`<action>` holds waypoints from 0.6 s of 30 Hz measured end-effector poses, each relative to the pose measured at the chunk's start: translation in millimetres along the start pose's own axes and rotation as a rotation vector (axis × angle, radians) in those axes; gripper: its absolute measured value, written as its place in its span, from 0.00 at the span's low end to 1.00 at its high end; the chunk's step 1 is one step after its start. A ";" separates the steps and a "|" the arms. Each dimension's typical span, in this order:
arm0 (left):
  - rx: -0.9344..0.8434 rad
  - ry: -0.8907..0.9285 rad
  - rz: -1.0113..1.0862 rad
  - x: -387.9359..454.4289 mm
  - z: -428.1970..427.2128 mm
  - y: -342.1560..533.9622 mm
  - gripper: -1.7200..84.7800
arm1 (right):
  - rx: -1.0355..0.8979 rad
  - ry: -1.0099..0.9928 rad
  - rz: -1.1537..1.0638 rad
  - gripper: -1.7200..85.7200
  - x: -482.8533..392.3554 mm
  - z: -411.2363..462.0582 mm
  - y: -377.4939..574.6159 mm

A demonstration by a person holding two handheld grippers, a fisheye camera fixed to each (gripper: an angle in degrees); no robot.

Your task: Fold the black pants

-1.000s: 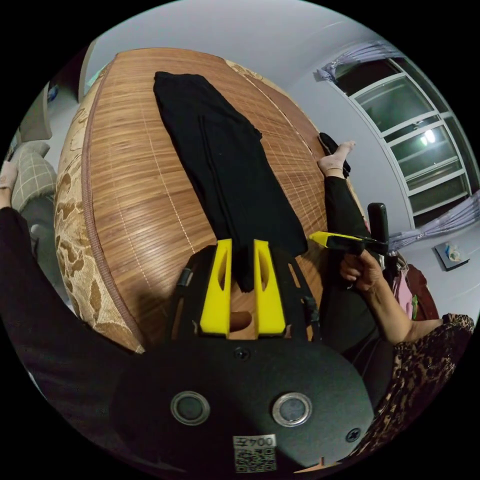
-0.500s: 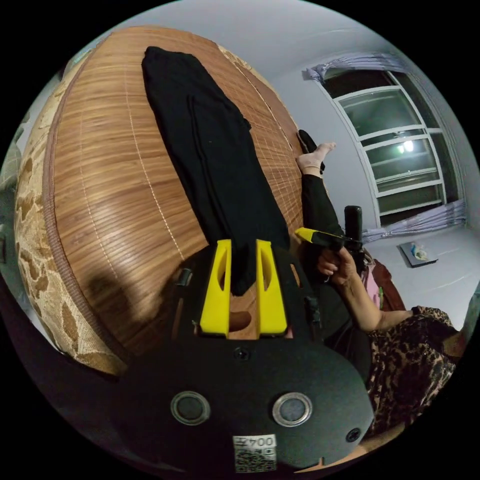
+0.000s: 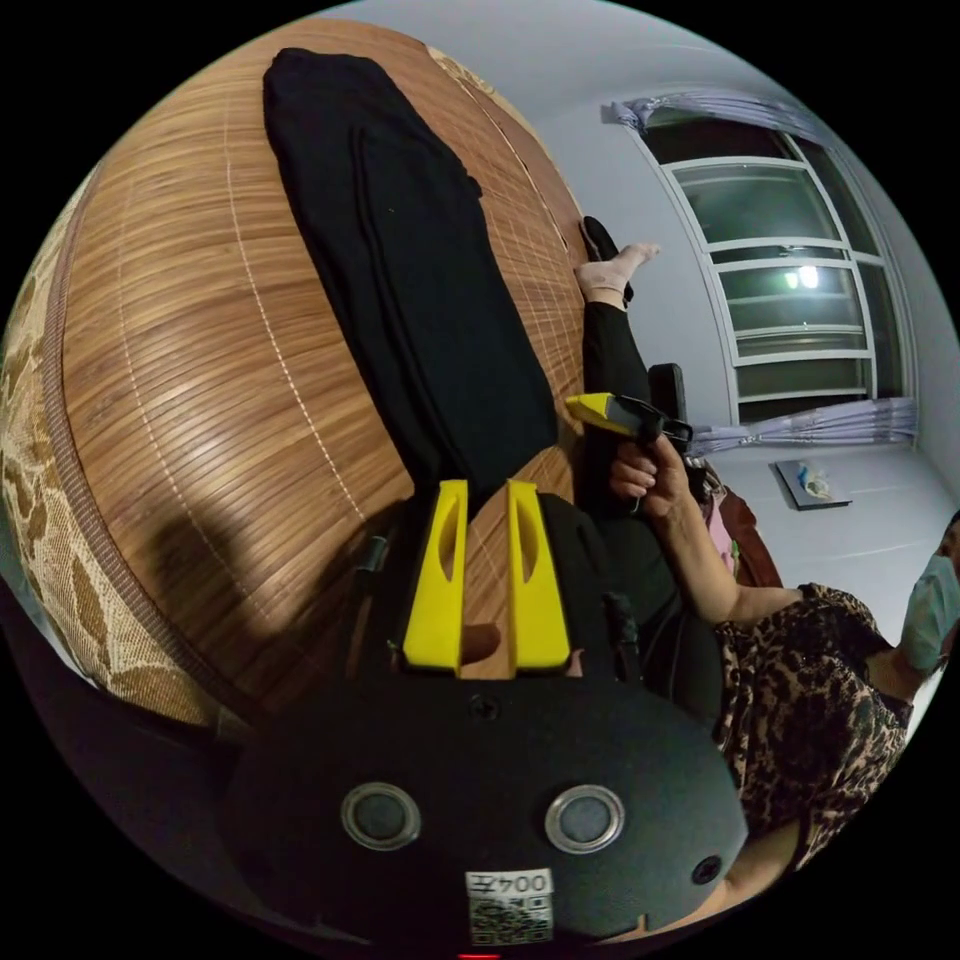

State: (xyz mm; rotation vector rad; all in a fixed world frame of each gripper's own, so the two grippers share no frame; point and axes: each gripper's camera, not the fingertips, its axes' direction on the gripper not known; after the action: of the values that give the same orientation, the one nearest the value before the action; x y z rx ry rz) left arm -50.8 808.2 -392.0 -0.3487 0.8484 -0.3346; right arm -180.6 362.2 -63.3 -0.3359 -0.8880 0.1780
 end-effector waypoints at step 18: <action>-0.008 -0.016 -0.038 -24.6 27.6 -6.0 0.04 | 0.051 0.183 -0.246 0.13 -43.9 33.2 -24.8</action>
State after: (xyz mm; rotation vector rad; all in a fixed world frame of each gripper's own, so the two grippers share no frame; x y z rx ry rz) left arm -45.5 817.8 -356.1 -0.3752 0.8279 -0.3635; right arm -233.5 333.4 -67.0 -0.1898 -0.7354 -0.0573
